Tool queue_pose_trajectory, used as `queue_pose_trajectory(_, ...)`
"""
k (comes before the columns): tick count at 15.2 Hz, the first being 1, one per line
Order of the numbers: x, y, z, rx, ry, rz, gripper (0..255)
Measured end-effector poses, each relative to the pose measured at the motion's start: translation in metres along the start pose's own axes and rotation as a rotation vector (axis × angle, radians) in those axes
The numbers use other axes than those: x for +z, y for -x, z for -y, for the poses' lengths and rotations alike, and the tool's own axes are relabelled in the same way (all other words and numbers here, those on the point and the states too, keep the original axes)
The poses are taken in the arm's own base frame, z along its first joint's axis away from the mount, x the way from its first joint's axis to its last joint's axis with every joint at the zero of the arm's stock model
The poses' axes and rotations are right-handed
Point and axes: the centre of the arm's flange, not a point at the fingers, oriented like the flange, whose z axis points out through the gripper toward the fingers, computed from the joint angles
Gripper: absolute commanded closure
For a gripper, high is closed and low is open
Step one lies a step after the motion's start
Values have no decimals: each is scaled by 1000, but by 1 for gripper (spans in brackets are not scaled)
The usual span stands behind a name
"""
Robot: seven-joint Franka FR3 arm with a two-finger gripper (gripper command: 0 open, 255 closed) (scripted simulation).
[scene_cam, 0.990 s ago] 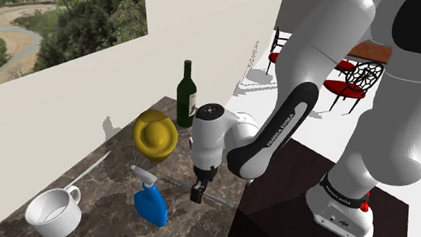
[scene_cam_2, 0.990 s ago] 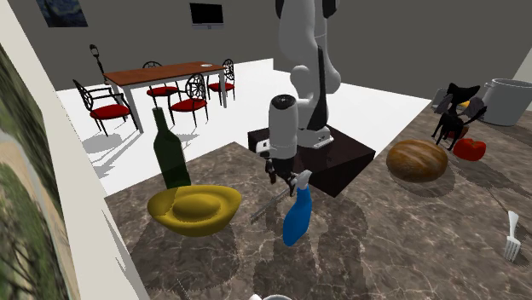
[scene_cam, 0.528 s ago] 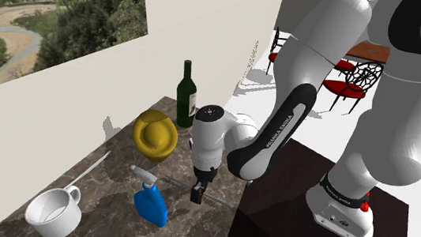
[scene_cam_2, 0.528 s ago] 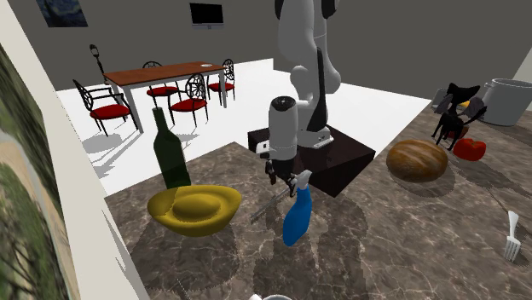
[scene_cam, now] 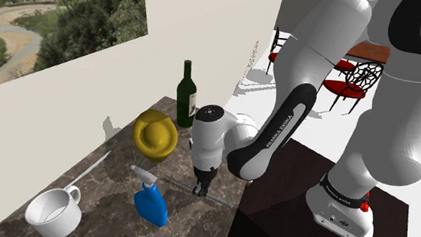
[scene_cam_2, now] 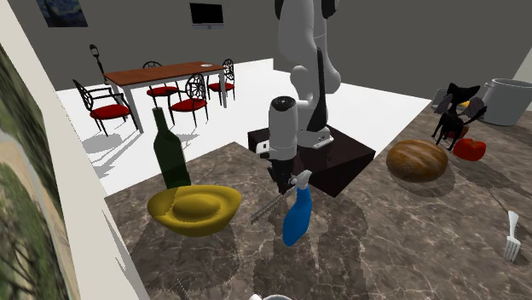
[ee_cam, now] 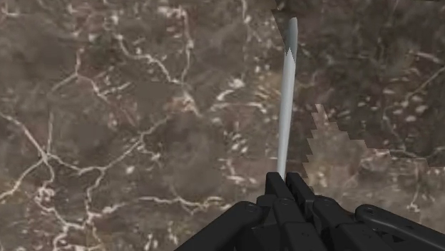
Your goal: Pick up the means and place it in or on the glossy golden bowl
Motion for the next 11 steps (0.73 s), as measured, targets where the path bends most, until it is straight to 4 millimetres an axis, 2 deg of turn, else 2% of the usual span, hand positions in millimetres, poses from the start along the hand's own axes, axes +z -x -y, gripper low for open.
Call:
queue_pose_trajectory(3,-2,0,0,0,0,0,255)
queue_pose_trajectory(11,-42,2,1,0,0,0,255)
